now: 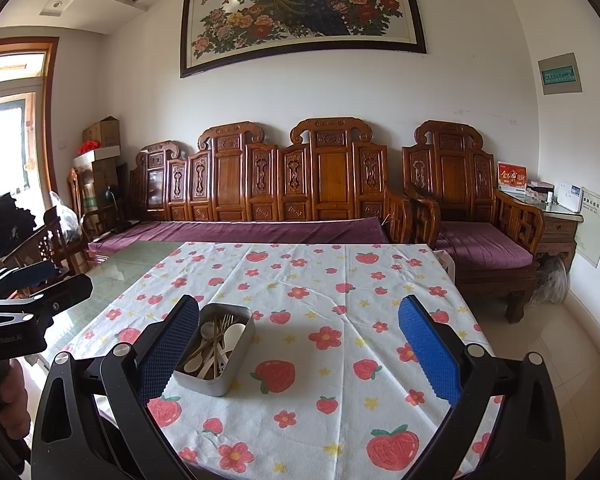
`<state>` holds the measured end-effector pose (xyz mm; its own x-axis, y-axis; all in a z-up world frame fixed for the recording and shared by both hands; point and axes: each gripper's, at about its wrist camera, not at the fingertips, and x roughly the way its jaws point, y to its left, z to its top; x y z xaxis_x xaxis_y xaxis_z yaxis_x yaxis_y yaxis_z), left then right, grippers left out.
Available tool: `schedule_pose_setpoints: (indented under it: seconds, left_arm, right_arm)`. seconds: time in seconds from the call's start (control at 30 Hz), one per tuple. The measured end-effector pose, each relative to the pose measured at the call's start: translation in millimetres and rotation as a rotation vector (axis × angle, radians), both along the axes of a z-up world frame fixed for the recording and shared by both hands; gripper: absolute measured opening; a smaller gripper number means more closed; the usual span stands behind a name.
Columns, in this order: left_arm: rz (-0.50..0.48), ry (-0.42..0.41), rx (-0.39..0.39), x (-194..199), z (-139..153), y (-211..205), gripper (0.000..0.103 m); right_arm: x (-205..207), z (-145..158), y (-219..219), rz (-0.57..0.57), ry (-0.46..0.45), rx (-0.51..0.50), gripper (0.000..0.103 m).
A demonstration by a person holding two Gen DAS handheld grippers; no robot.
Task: Organize utensils
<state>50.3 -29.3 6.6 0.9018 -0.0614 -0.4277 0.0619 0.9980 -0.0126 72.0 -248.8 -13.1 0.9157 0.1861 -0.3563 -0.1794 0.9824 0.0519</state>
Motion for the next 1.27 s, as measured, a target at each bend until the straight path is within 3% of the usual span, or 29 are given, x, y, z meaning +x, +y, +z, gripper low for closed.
schedule_pose_setpoints:
  seconds: [1.27]
  left_arm:
    - [-0.002,-0.004,-0.001,0.0,6.2,-2.6,0.095]
  right_arm:
    - [0.0,-2.2,0.4,0.001,0.003,0.001,0.101]
